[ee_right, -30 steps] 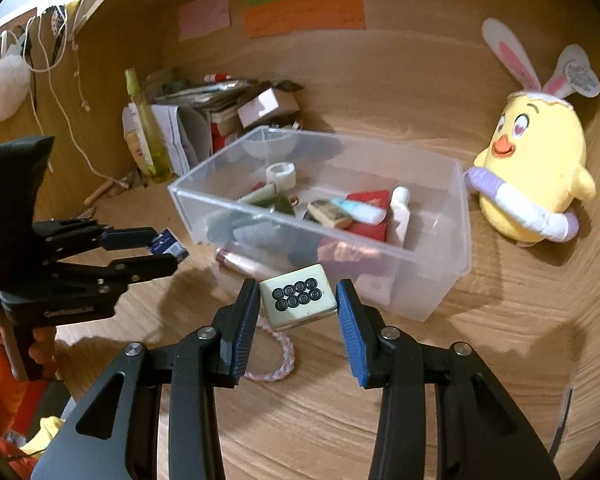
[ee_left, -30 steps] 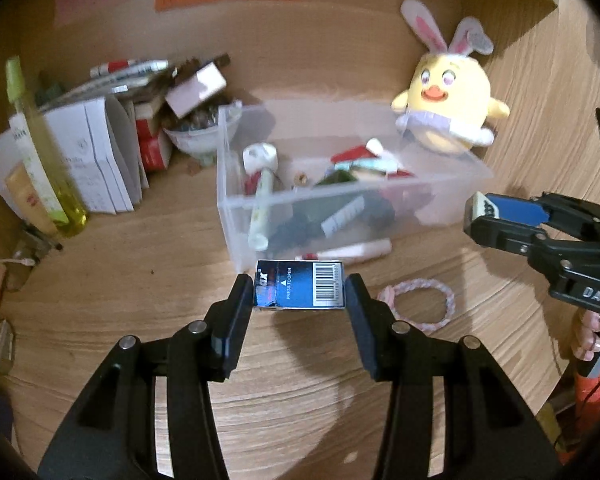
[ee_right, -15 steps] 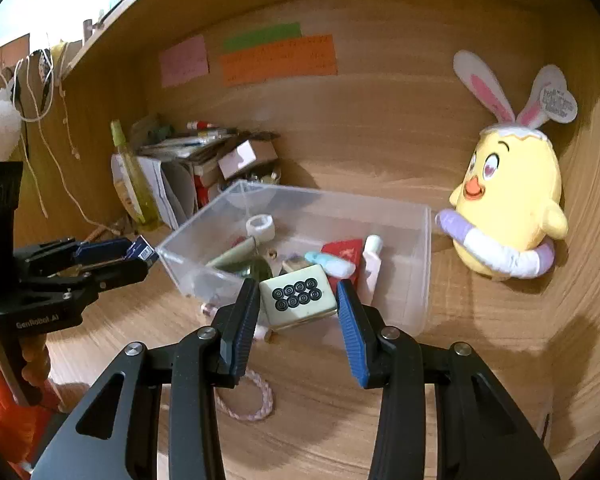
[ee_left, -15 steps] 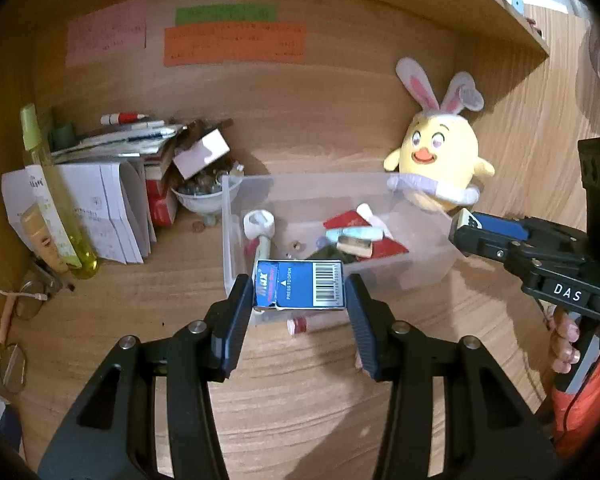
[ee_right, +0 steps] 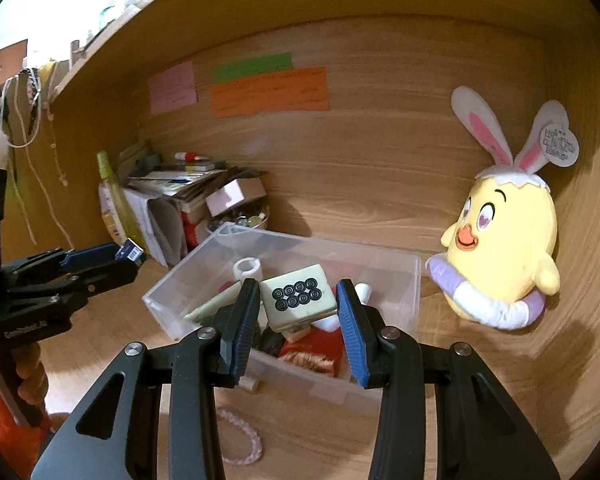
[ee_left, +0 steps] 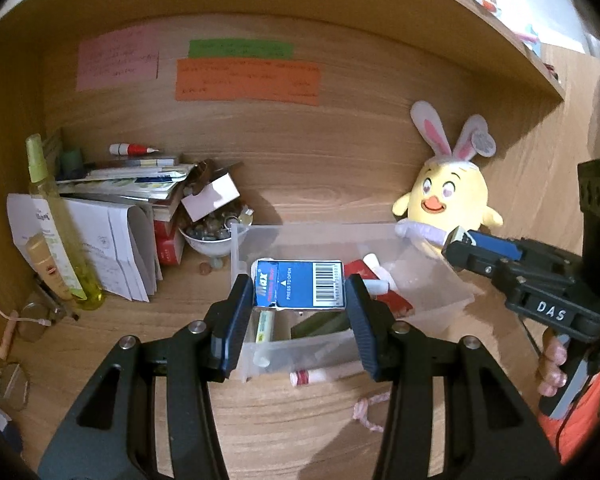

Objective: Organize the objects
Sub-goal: 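Carry the blue Max box and domino tile over the clear bin with both tools, then open both tools to drop the Max box and domino tile into the bin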

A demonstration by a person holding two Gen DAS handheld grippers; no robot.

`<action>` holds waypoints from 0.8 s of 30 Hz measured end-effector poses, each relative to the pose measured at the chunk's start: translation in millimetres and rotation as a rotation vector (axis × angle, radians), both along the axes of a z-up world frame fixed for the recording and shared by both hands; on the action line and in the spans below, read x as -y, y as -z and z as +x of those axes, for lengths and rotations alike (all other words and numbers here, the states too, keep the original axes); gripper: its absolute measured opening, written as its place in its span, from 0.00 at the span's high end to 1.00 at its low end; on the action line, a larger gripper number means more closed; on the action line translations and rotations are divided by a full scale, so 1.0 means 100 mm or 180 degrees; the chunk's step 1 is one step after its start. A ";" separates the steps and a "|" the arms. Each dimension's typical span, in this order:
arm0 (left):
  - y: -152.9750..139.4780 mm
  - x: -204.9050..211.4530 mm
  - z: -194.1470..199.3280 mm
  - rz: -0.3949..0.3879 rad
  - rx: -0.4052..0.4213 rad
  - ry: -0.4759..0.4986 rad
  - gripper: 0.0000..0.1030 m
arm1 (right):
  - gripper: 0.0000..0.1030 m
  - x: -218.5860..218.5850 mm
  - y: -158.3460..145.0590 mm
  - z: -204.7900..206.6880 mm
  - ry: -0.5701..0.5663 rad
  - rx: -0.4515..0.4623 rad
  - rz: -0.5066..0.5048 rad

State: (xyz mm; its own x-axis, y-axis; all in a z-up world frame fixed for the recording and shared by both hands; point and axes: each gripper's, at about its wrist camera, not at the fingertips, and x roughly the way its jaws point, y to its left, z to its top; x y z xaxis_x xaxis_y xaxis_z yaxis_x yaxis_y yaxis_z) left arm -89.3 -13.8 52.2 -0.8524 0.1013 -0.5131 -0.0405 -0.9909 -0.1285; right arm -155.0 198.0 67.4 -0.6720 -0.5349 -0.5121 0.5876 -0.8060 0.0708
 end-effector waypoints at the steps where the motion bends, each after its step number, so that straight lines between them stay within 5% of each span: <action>1: 0.00 0.00 -0.03 0.0012 0.0010 -0.0006 0.54 | 0.65 0.01 0.01 -0.03 0.0016 0.0015 0.0002; 12: 0.27 0.02 -0.34 0.0045 0.0289 -0.0015 0.54 | 0.65 0.08 0.41 -0.42 0.0175 0.0385 0.0172; 24: 0.54 -0.03 -0.58 0.0136 0.0588 0.0116 0.54 | 0.65 0.14 0.62 -0.52 0.0329 0.0435 0.0446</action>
State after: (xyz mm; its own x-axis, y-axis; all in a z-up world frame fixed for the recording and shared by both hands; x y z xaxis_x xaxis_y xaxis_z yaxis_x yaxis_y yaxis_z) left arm -147.0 -10.9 -2.0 -0.7394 0.1553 -0.6551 -0.0479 -0.9827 -0.1789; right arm -207.2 183.8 5.5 -0.6388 -0.3839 -0.6668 0.4939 -0.8691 0.0272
